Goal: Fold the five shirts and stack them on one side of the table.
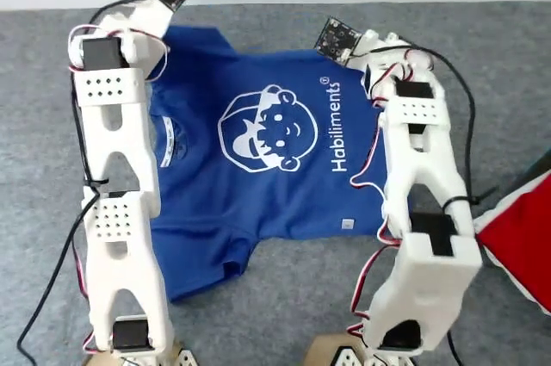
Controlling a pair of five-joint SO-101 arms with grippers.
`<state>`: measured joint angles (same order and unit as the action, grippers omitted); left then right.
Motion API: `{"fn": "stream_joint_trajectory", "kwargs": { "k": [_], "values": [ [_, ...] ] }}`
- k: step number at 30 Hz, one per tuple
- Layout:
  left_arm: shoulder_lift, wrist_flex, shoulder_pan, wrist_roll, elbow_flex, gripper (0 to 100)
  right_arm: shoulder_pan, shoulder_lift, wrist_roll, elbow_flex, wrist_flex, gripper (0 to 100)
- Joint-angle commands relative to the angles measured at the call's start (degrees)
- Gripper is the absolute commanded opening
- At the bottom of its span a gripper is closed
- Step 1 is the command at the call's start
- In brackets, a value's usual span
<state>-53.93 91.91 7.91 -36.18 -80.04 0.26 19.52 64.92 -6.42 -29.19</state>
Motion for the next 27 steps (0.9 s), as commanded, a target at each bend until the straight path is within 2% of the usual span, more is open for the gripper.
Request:
{"fn": "stream_joint_trajectory", "kwargs": {
  "k": [1,11,20,27],
  "values": [
    [1.05,8.97,-0.97,-0.35,-4.26,0,1.1,-7.43,0.26,-3.25,-9.98,1.0],
    [3.6,8.97,-1.67,-0.35,-1.71,0,1.1,-13.32,0.35,-3.25,-29.49,1.0],
    [26.11,8.7,-4.04,-7.21,35.65,0,1.1,-16.75,0.26,-3.25,-42.24,1.0],
    [42.9,8.7,-6.07,-8.18,58.95,0,1.01,-19.74,-2.99,-3.16,-53.05,1.0]
  ]
}}
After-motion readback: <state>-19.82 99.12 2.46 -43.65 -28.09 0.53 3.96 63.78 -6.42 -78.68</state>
